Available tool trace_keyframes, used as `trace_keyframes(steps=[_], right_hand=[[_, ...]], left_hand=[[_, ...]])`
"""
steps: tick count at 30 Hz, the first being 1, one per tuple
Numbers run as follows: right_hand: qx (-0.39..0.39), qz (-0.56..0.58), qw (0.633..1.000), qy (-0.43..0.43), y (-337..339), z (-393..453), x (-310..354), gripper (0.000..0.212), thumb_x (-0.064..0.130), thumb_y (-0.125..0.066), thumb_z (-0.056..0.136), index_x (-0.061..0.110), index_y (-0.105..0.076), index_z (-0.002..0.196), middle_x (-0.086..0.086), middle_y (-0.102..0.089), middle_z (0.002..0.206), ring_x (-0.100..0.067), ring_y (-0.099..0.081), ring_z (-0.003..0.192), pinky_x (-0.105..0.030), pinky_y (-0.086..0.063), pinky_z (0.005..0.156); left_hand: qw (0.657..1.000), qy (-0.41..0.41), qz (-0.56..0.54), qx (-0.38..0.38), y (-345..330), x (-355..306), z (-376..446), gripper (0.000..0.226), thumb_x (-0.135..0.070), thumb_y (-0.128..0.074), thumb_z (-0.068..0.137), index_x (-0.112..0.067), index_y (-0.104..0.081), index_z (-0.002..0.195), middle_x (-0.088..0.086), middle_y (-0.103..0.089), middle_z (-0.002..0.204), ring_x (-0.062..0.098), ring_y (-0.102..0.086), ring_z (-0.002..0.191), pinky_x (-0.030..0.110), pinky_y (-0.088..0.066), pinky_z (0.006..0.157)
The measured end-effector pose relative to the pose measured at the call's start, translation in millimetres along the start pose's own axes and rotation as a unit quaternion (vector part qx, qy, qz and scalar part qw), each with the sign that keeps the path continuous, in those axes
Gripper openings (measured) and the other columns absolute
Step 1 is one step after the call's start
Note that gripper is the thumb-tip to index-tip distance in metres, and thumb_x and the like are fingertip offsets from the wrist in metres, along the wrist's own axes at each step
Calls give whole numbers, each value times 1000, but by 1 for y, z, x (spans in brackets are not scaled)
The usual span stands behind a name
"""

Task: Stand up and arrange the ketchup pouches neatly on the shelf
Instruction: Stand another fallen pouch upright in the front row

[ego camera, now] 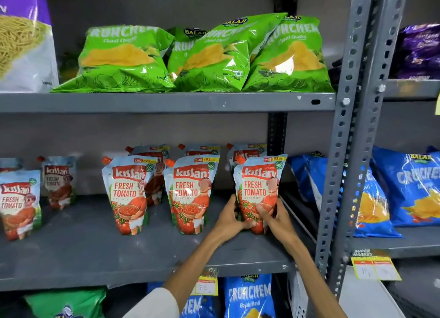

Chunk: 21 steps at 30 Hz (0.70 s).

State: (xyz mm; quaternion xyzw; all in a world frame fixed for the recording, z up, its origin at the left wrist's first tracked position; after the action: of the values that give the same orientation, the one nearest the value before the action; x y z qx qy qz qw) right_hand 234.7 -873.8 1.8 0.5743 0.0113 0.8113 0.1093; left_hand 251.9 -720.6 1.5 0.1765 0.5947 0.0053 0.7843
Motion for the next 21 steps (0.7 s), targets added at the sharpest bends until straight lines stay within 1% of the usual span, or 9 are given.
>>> trace_keyframes(steps=[3,6,8,10,11,13,18,20,21], right_hand=[[-10,-3,1000,2,5,2,-1,70,53,-72,76,22,-47,133,6,-65,122,-10,-64,111,-40,-53,97],[-21,13,1000,3,10,4,-1,56,43,-72,81,23,-50,129,3,-65,121,-11,-64,110,-41,-53,97],[-29,31,999,0,12,6,-2,48,33,-70,85,22,-50,128,1,-65,121,-10,-64,108,-36,-54,93],[-23,45,999,-3,13,7,-3,46,29,-69,87,19,-51,128,0,-66,121,-8,-64,106,-26,-53,86],[-17,50,999,-3,13,7,-5,47,28,-69,87,18,-51,129,0,-66,121,-8,-65,106,-24,-53,84],[-7,55,998,-5,12,7,-7,50,30,-69,87,17,-50,132,-1,-66,123,-9,-65,108,-24,-53,84],[6,52,998,-18,11,6,-8,60,43,-72,79,23,-49,130,-4,-64,127,-15,-63,114,-29,-53,89],[-33,20,999,-23,15,2,-7,74,49,-76,72,24,-42,133,-7,-55,136,-20,-57,122,-36,-50,97],[-76,-20,997,-13,21,-2,-1,82,49,-79,71,23,-37,136,-8,-45,142,-22,-50,129,-40,-46,103]], left_hand=[[1000,-7,0,-9,-2,1,4,81,-15,-88,67,-40,-41,129,-11,-60,126,19,-56,125,46,-47,108],[1000,-19,-5,-22,-10,-2,7,79,-11,-85,70,-37,-41,130,-10,-60,125,16,-57,122,41,-49,107],[999,-30,-10,-37,-14,-2,8,78,-9,-85,71,-35,-42,131,-10,-62,125,14,-58,121,35,-50,105],[998,-36,-19,-44,-16,1,9,79,-9,-85,71,-35,-42,132,-10,-63,124,14,-58,122,29,-49,103],[998,-35,-22,-47,-16,3,8,78,-8,-85,71,-35,-43,131,-11,-63,122,14,-58,121,27,-49,102],[998,-36,-23,-55,-15,3,6,76,-8,-85,71,-34,-44,129,-10,-63,119,14,-59,118,24,-50,99],[998,-47,-8,-52,-15,1,4,79,-14,-86,71,-32,-43,136,-8,-62,127,11,-56,122,37,-45,111],[998,-48,0,-41,-16,-1,-1,84,-17,-85,73,-34,-39,141,-16,-60,132,2,-55,123,34,-44,112],[998,-52,4,-39,-15,-2,-6,88,-19,-84,74,-37,-35,145,-25,-56,131,-6,-53,120,28,-45,109]])
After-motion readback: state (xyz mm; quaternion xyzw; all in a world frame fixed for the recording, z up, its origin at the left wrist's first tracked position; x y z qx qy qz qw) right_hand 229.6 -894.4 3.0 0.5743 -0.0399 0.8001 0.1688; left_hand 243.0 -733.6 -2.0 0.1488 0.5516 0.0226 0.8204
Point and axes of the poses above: each hand's wrist, its own z-axis towards the middle knuckle, its own y-axis out of the back of the hand, x = y × z, the point moved 9 cm from there along z, towards the middle knuckle
